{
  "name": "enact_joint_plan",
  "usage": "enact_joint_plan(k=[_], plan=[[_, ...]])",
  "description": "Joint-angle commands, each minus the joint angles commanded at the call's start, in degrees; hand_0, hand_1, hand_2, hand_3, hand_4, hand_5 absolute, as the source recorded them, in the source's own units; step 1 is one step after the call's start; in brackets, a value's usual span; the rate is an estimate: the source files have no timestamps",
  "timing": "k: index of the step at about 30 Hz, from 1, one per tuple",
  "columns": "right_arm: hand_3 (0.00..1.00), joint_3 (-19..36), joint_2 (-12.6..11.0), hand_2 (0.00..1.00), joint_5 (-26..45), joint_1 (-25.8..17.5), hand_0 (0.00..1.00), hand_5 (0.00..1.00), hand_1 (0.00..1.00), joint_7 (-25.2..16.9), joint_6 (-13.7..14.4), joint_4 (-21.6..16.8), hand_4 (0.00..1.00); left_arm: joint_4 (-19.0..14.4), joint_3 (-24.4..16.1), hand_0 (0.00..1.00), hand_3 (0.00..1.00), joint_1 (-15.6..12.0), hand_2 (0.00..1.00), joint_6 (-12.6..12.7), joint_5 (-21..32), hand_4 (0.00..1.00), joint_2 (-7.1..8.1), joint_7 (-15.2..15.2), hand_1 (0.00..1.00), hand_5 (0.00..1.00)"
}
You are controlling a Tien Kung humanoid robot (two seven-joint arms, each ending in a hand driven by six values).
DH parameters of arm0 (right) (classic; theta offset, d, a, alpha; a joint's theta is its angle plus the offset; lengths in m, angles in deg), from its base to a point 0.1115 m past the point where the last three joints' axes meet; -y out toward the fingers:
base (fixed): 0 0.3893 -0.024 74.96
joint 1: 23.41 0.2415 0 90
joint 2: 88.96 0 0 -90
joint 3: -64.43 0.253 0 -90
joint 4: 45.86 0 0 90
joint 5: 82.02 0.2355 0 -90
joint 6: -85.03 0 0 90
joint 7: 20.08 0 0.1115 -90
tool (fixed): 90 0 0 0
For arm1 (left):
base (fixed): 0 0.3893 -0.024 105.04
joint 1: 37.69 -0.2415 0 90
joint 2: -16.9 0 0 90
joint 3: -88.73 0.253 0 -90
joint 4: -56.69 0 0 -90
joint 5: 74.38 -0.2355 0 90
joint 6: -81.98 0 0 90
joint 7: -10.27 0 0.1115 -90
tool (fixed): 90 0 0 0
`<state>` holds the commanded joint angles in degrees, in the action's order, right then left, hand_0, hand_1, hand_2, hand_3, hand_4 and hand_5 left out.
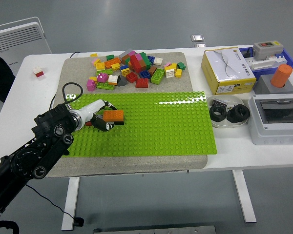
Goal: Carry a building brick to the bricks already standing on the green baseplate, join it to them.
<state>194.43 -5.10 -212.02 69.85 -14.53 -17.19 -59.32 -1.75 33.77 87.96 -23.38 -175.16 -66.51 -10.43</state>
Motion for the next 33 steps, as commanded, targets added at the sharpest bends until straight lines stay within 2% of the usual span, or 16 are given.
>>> enact_joint_plan(k=[5,6,11,12,14,17,18,23,24,27,29,30,33], plan=[[0.685,0.0,0.0,0.658,0.0,0.0,0.652,0.998,0.554,0.0,0.0,0.0,0.732,-0.9,-0.7,0.998,0.881,-0.3,0.998,-0.2,-0.5,0.897,0.14,0.5,0.998,0.002],[0.681,0.0,0.0,0.658,0.0,0.0,0.653,0.998,0.553,0.0,0.0,0.0,0.730,-1.2,-0.9,0.998,0.896,-0.4,0.998,-0.1,-0.6,0.940,0.19,0.7,0.998,0.002],[0.681,0.0,0.0,0.658,0.0,-0.1,0.653,0.998,0.553,0.0,-0.1,0.0,0.730,-4.0,-1.7,0.998,0.896,-0.7,0.998,2.2,-1.6,0.940,0.38,1.0,0.998,0.002],[0.680,0.0,0.1,0.658,0.0,-0.1,0.651,0.998,0.553,0.0,-0.1,0.0,0.728,-4.8,-2.0,0.998,0.802,-0.7,0.998,2.7,-2.1,0.966,0.44,0.9,0.998,0.132],[0.680,0.0,0.1,0.658,0.0,-0.1,0.651,0.998,0.553,0.0,-0.1,-0.1,0.728,-6.8,-2.6,0.998,0.802,-1.0,0.998,3.7,-3.6,0.966,0.67,0.6,0.998,0.132],[0.680,0.0,0.1,0.658,0.0,-0.2,0.651,0.998,0.553,-0.1,-0.2,-0.1,0.728,-10.4,-2.8,0.998,0.802,-2.3,0.998,5.1,-7.0,0.966,1.87,-0.2,0.998,0.132],[0.680,0.0,0.2,0.658,0.0,-0.2,0.653,0.998,0.553,-0.1,-0.2,-0.1,0.732,-11.8,-2.4,0.998,0.707,-2.8,0.998,5.4,-8.4,0.978,2.47,-0.6,0.998,0.290],[0.680,0.0,0.3,0.658,0.0,-0.3,0.653,0.998,0.553,-0.2,-0.3,-0.2,0.732,-17.9,0.8,0.998,0.707,-5.0,0.998,6.3,-15.7,0.978,4.37,-2.6,0.998,0.290],[0.681,0.0,0.3,0.657,0.0,-0.3,0.653,0.998,0.553,-0.2,-0.3,-0.2,0.732,-19.0,1.4,0.998,0.688,-5.4,0.998,6.5,-17.0,0.998,4.52,-2.9,0.998,0.599],[0.681,0.0,0.3,0.657,0.0,-0.3,0.653,0.998,0.553,-0.2,-0.3,-0.2,0.732,-22.5,3.7,0.998,0.688,-6.5,0.998,7.4,-21.3,0.998,4.58,-3.3,0.998,0.599],[0.681,0.0,0.3,0.657,0.0,-0.3,0.653,0.998,0.553,-0.2,-0.3,-0.3,0.732,-23.6,4.7,0.998,0.688,-6.9,0.998,8.0,-23.8,0.998,4.34,-3.2,0.998,0.599],[0.681,0.0,0.3,0.657,0.0,-0.3,0.652,0.998,0.553,-0.2,-0.3,-0.3,0.728,-23.4,5.2,0.998,0.693,-7.0,0.998,8.4,-25.0,0.998,4.08,-3.1,0.998,0.737],[0.681,0.0,0.4,0.657,0.0,-0.2,0.652,0.998,0.553,-0.1,-0.3,-0.3,0.728,-22.8,5.7,0.998,0.693,-7.3,0.998,9.2,-27.2,0.998,3.62,-2.8,0.998,0.737]])
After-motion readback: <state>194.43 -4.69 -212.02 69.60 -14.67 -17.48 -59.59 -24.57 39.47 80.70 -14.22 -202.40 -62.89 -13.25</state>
